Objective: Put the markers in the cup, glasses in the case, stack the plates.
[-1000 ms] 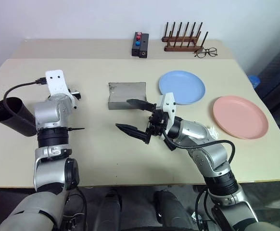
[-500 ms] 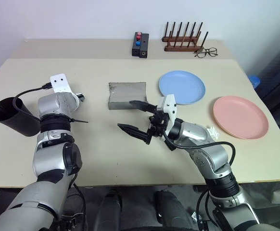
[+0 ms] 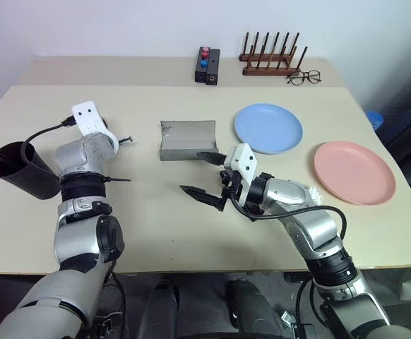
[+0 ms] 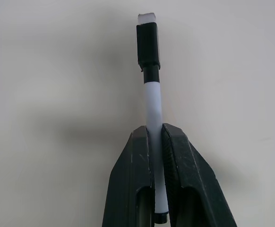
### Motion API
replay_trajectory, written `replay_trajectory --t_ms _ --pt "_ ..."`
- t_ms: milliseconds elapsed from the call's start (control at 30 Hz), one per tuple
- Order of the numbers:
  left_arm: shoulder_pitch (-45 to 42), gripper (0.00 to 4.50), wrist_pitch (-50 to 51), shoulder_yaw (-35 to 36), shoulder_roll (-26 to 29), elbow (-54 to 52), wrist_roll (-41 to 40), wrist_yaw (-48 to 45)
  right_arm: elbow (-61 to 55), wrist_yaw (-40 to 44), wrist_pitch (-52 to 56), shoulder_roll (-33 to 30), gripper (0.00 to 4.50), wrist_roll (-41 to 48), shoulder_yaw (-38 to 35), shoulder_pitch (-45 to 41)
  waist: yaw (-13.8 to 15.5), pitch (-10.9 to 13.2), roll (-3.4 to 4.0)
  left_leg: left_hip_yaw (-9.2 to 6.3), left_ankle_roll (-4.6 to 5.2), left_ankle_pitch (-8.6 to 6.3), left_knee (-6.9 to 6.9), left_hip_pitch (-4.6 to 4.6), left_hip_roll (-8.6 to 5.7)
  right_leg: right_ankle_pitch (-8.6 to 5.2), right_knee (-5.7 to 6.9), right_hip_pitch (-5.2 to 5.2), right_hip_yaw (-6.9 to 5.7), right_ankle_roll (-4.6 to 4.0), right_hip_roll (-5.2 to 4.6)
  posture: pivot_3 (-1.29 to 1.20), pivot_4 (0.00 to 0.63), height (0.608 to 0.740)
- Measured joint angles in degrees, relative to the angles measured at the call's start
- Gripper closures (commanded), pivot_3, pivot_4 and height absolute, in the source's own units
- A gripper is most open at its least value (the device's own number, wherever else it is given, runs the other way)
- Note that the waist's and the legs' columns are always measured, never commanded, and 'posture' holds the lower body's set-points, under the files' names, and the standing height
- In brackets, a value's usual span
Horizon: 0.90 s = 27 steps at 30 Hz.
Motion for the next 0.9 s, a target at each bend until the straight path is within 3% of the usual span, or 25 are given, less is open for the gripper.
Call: replay_trajectory --t_ms 300,433,633,900 --pt "12.33 4.49 -12.12 -2.47 -0.81 -28.59 -4.41 -11.21 3.12 -1.23 -1.1 -1.55 0.0 -5.55 0.28 -0.79 -0.66 0.01 0.01 0.0 0.0 0.0 -0.11 0.02 0.01 0.0 -0.04 -0.02 0.02 -0.01 0.0 0.0 0.15 0.738" --pt "19.54 4.49 -20.57 0.91 5.03 -40.07 0.54 -7.96 2.81 -0.88 -1.74 -0.75 0.0 -4.52 -0.27 -0.23 -0.82 0.01 0.02 0.01 0.01 0.0 -0.13 0.04 0.02 0.0 -0.05 -0.02 0.04 -0.01 0.0 0.0 0.15 0.738" --pt "28.21 4.49 -24.8 8.6 8.1 -45.81 5.18 -2.93 -0.89 2.31 -1.58 2.6 0.0 3.76 -2.96 0.28 0.72 0.0 0.0 0.01 0.0 0.0 0.08 0.04 0.0 -0.03 -0.13 0.13 0.02 -0.16 -0.02 0.0 0.15 0.738" --pt "35.41 4.49 -25.06 9.29 3.98 -49.67 4.01 -2.88 -2.37 5.8 -1.09 2.83 0.0 6.96 -2.83 0.14 1.0 -0.04 -0.06 0.01 0.0 0.0 0.12 0.04 0.0 -0.07 -0.15 0.16 0.02 -0.34 -0.01 0.0 0.15 0.738"
